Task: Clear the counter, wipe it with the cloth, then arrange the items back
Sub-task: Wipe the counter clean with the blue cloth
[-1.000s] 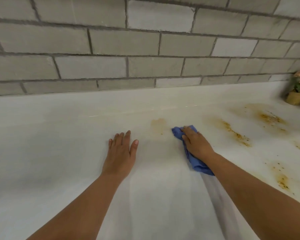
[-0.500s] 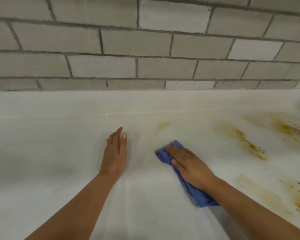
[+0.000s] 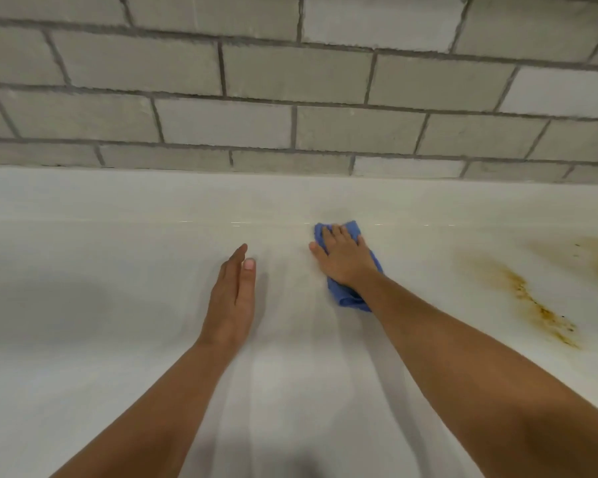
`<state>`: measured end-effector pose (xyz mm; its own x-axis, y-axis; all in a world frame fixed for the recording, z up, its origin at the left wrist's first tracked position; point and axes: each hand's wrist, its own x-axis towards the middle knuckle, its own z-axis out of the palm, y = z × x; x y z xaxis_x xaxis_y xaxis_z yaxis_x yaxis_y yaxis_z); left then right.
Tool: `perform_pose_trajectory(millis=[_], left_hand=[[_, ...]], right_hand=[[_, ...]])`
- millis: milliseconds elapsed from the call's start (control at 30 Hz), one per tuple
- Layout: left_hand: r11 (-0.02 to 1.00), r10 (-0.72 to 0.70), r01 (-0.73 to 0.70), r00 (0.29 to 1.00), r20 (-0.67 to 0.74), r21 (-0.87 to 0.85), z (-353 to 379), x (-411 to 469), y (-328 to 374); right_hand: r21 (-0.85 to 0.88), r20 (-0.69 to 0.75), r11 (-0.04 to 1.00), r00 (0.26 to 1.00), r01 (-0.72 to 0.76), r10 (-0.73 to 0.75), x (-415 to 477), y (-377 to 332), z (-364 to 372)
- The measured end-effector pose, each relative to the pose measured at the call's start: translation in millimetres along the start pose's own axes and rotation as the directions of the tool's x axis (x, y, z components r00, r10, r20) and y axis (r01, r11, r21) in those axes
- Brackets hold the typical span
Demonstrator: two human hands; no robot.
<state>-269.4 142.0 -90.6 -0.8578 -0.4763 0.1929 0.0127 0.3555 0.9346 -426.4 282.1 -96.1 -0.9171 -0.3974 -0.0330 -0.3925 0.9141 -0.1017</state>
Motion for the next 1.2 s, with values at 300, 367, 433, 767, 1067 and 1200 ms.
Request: perform_pose_trajectory(millis=[300, 367, 433, 767, 1067, 1200], left_hand=[[0.999, -0.021, 0.023, 0.999, -0.037, 0.040, -1, -2, 2], [1.000, -0.021, 0.021, 0.999, -0.045, 0.015, -1, -2, 2], [1.000, -0.009, 0.010, 0.999, -0.036, 0.009, 0, -1, 1], [0.995, 0.031, -0.034, 0.999, 0.028, 0.089, 3, 1, -2], [0.998, 0.018, -0.017, 1.000, -0.016, 0.063, 0, -3, 1], [0.999, 0.019, -0.019, 1.000, 0.009, 0.047, 0, -3, 2]], right_hand=[[0.234, 0.050, 0.865, 0.883, 0.444, -0.467, -134, 16, -2], [0.265, -0.006, 0.892, 0.925, 0.367, -0.379, -111, 46, -4], [0.273, -0.126, 0.940, 0.976, 0.205, -0.177, -77, 77, -6], [0.111, -0.084, 0.976, 0.977, -0.188, 0.197, 16, -30, 6], [0.144, -0.078, 0.987, 0.995, 0.070, -0.059, -38, 47, -6], [0.198, -0.253, 0.957, 0.933, -0.209, 0.256, -53, 79, -6]])
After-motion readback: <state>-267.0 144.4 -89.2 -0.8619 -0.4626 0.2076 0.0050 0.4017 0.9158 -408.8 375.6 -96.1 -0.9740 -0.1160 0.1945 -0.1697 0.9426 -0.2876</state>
